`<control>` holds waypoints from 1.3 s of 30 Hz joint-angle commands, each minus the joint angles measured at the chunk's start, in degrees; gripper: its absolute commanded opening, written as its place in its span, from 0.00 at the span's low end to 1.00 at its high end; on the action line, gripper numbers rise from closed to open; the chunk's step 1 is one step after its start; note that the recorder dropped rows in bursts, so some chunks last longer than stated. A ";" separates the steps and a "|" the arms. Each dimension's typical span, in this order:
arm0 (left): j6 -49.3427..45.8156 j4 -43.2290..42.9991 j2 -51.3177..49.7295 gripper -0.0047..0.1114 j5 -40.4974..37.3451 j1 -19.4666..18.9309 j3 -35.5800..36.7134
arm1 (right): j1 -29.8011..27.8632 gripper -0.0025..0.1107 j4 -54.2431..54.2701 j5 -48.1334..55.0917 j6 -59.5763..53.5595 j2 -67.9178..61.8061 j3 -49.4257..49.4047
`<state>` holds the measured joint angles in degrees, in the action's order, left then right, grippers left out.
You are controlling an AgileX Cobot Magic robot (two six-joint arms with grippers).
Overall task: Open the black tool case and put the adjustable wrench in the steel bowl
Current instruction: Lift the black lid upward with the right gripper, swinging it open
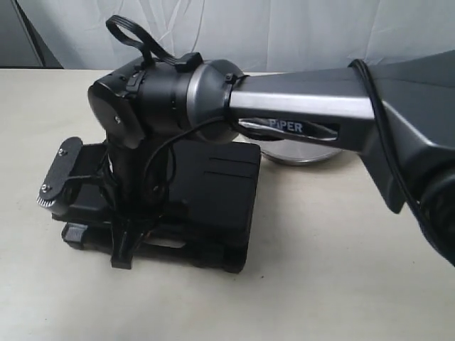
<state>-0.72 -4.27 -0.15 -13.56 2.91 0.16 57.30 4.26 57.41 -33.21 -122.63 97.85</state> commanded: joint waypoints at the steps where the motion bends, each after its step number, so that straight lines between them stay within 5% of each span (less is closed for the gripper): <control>1: 0.11 0.16 0.15 0.04 -0.14 0.07 -0.16 | 3.29 0.01 0.12 5.73 -6.71 1.35 0.22; 20: 0.11 0.16 0.15 0.04 -0.14 0.07 -0.16 | 4.97 0.01 -13.39 7.04 -5.23 12.34 0.22; 29: 0.11 0.16 0.15 0.04 -0.14 0.07 -0.16 | 4.22 0.01 -31.19 -10.50 3.75 13.84 0.22; 39: 0.11 0.16 0.15 0.04 -0.14 0.07 -0.16 | -5.02 0.01 -32.29 -24.96 3.75 8.29 0.22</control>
<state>-0.72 -4.27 -0.15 -13.56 2.91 0.16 53.81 -29.39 32.55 -30.01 -112.36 98.56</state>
